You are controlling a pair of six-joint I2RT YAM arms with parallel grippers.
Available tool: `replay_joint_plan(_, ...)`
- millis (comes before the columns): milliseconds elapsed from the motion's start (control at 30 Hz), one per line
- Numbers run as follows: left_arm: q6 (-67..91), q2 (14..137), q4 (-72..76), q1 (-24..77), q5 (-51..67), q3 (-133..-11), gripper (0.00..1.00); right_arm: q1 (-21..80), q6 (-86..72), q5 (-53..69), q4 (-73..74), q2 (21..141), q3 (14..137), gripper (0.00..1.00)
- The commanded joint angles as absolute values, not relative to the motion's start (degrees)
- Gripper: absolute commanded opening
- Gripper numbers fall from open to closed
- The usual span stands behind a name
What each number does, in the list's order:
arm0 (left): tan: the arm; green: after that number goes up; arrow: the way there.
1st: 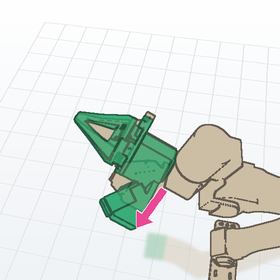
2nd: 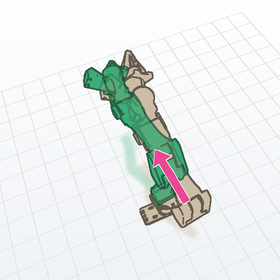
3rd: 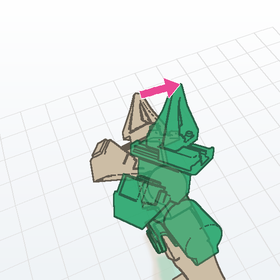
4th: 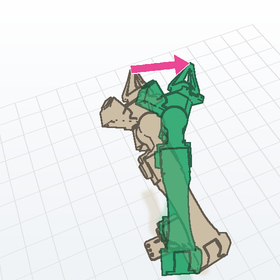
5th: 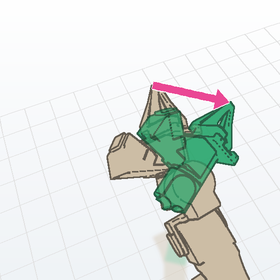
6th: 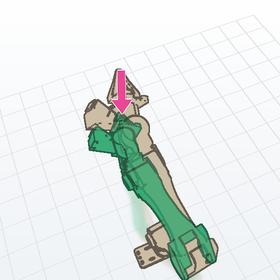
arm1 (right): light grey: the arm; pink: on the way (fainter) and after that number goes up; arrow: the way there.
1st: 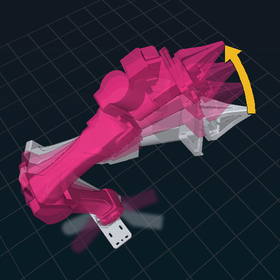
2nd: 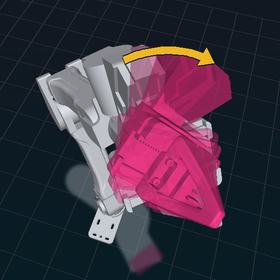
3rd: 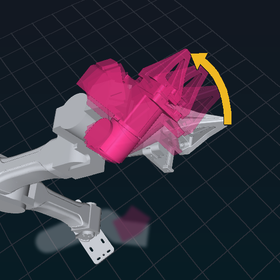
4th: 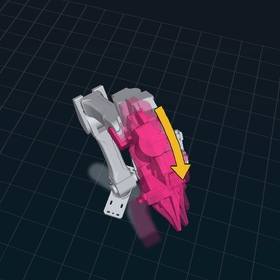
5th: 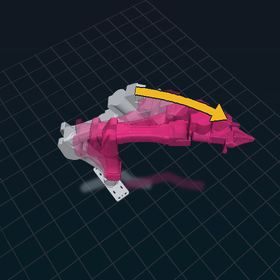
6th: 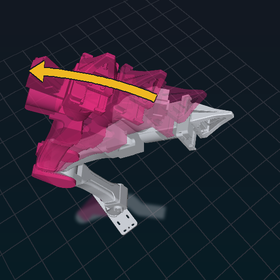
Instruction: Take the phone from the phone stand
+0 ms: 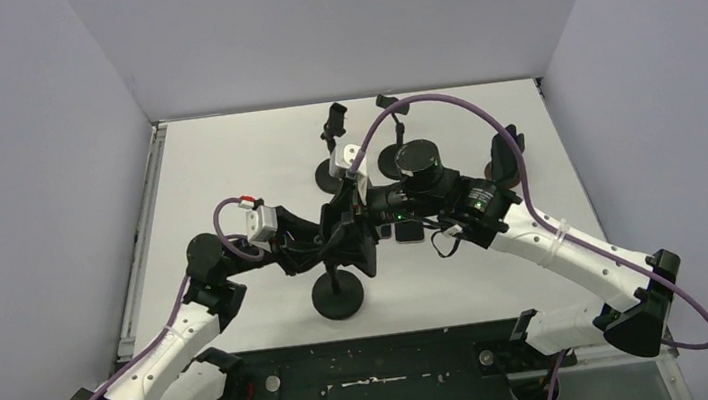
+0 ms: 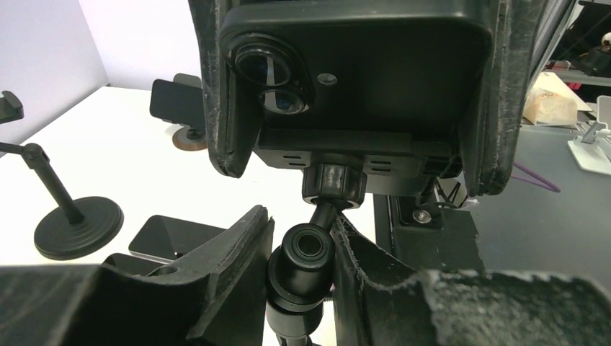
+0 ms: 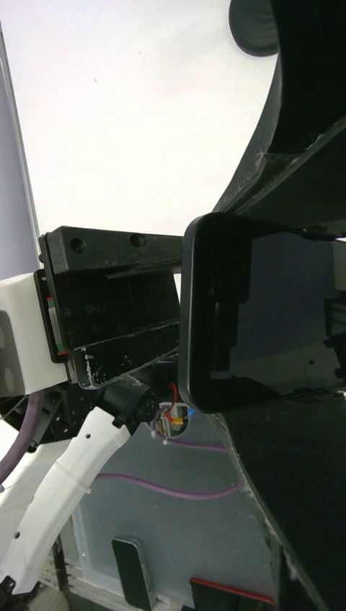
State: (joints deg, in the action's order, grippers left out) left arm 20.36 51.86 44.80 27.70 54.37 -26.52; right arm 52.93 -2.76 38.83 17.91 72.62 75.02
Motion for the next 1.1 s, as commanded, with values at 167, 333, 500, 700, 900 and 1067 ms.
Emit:
replay_joint_plan(167,17.8,48.1,48.3,27.9,45.7,-29.6,0.55,53.2,-2.9,31.0,14.9,69.3,75.5,0.33)
replay_joint_plan(333,14.6,41.4,40.5,27.9,29.1,-25.8,0.97,53.5,-5.2,16.7,12.4,67.9,74.8,0.31)
replay_joint_plan(500,19.7,31.2,30.3,27.9,5.9,-23.5,0.97,56.2,-6.3,3.6,10.8,68.2,74.9,0.32)
replay_joint_plan(700,23.6,25.6,22.7,27.9,6.2,-24.1,0.97,61.1,-7.3,-10.2,10.3,70.4,76.3,0.32)
replay_joint_plan(900,27.8,29.5,15.7,28.0,16.0,-27.7,0.97,65.5,-9.6,-18.3,12.8,72.3,77.5,0.31)
replay_joint_plan(1067,28.5,32.7,9.7,28.0,22.0,-29.9,0.97,66.2,-15.0,-22.2,20.2,73.4,79.3,0.29)
